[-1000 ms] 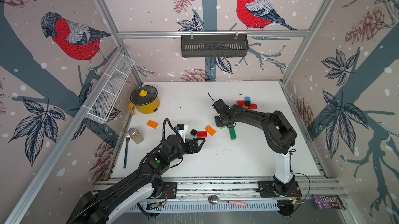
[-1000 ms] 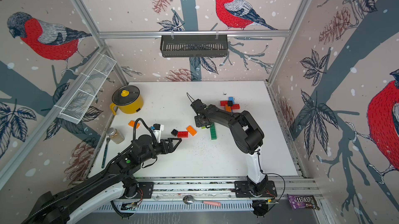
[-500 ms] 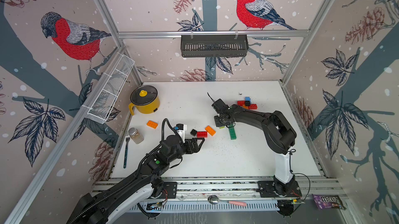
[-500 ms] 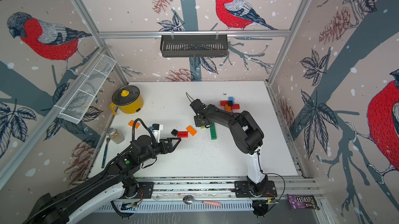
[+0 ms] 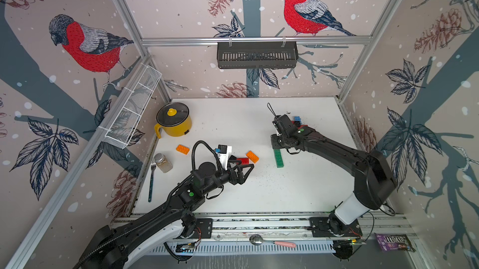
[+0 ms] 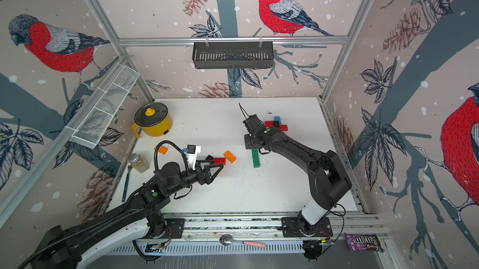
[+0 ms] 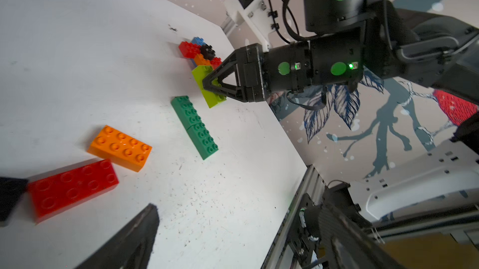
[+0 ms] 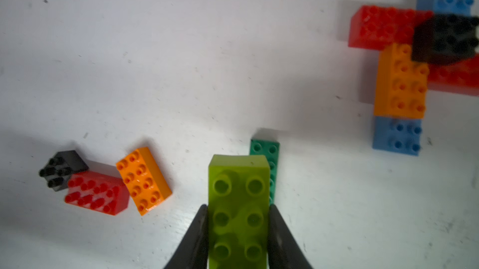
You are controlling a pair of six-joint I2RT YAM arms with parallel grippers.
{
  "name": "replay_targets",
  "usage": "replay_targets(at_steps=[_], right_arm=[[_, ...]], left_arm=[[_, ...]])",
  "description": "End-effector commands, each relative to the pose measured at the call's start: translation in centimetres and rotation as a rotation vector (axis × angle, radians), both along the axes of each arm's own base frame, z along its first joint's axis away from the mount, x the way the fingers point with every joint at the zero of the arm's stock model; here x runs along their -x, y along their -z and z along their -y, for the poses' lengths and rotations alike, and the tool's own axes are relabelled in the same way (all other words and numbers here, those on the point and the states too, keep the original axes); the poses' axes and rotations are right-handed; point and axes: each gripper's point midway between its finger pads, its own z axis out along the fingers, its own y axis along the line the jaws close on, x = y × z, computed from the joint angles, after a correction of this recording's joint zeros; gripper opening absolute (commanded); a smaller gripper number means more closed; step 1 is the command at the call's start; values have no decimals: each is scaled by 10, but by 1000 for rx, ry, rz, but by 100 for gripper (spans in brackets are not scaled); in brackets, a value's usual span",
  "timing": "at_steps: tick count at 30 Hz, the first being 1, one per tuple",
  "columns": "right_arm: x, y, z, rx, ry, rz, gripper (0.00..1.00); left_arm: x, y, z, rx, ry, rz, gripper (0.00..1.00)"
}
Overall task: Assemble a small pinwheel with lego
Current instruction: Assemble the lego brick with the lego brick.
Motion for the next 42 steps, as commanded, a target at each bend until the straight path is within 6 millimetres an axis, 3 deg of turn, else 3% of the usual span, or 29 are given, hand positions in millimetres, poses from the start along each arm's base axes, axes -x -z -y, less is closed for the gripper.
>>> replay_targets(at_steps=[1,7,16,42], right_arm=[[14,14,17,-15,29,-44,22],[22,36,20,-21,26,-88,22],[17,54,17,6,20,-111,22],[11,66,22,73,30,-114,21]], left_arm=[[2,-24,16,11,31,154,97],[-1,-2,25,-42,49,128,97],[-6,10,17,-74,-1,101,97],[-8,19,12,-90,-35,58,97]])
